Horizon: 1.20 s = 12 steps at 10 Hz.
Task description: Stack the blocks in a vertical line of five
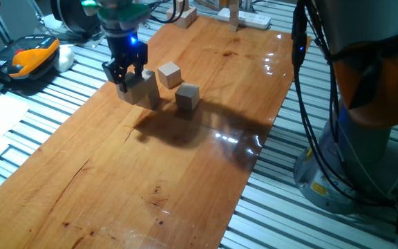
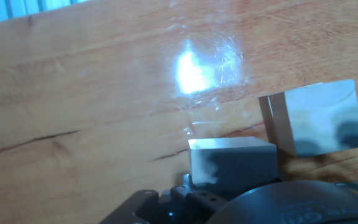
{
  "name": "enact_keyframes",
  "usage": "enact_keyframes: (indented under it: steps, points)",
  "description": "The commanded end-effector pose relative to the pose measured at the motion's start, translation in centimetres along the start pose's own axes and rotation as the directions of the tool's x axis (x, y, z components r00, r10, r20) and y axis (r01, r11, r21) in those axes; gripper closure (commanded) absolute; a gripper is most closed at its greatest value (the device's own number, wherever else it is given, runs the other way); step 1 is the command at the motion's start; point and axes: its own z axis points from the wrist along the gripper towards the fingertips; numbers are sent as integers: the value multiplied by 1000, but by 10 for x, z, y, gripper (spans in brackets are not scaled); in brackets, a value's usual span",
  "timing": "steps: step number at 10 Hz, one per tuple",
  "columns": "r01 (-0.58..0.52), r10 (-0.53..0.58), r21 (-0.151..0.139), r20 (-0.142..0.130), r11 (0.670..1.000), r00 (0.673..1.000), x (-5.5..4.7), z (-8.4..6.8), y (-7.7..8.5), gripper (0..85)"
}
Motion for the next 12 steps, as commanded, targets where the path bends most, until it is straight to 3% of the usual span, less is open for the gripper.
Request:
enact_keyframes:
  steps: [1, 10, 12]
  points:
    - [14, -14, -3, 0, 1000, 1000, 1, -2, -2, 850]
    - [99, -99, 32, -14, 995, 995, 3, -16, -21, 850]
    - [125, -125, 52, -14, 991, 992, 1, -18, -26, 850]
